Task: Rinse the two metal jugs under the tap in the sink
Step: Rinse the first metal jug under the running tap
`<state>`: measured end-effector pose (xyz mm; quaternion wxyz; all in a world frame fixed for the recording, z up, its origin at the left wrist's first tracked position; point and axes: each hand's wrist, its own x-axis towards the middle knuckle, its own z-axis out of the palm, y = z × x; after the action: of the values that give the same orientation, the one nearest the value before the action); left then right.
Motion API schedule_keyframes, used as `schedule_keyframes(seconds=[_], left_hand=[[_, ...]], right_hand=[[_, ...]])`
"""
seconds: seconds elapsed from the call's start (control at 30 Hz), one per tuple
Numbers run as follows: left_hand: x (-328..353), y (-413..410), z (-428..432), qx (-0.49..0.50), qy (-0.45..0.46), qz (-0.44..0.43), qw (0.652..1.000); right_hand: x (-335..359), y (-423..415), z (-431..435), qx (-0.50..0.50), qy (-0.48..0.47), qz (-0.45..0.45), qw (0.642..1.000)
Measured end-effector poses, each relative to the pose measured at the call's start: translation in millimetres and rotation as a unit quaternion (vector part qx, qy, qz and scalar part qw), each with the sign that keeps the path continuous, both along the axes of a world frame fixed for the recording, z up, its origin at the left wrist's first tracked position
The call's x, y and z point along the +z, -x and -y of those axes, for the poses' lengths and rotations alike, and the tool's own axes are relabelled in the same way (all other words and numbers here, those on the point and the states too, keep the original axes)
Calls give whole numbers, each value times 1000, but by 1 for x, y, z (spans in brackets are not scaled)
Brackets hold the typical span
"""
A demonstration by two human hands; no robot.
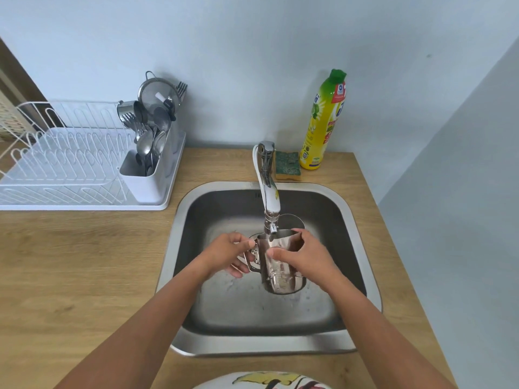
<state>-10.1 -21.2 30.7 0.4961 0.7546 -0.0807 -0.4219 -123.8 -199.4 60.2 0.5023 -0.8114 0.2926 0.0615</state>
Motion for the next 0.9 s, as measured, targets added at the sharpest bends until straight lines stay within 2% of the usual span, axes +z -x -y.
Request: schedule_keyframes(seconds=[0.23,0.47,0.63,0.9], left_hand=[[3,6,10,16,57,-41,997],[0,7,9,75,106,-28,991],[2,3,6,115,104,13,988],[2,-3,-8,166,54,114,978]], right_hand=[[16,9,7,39,87,27,995],[13,7,6,68,106,86,988],[1,-1,3,72,111,112,985],[-13,-20,-2,66,62,124,988]])
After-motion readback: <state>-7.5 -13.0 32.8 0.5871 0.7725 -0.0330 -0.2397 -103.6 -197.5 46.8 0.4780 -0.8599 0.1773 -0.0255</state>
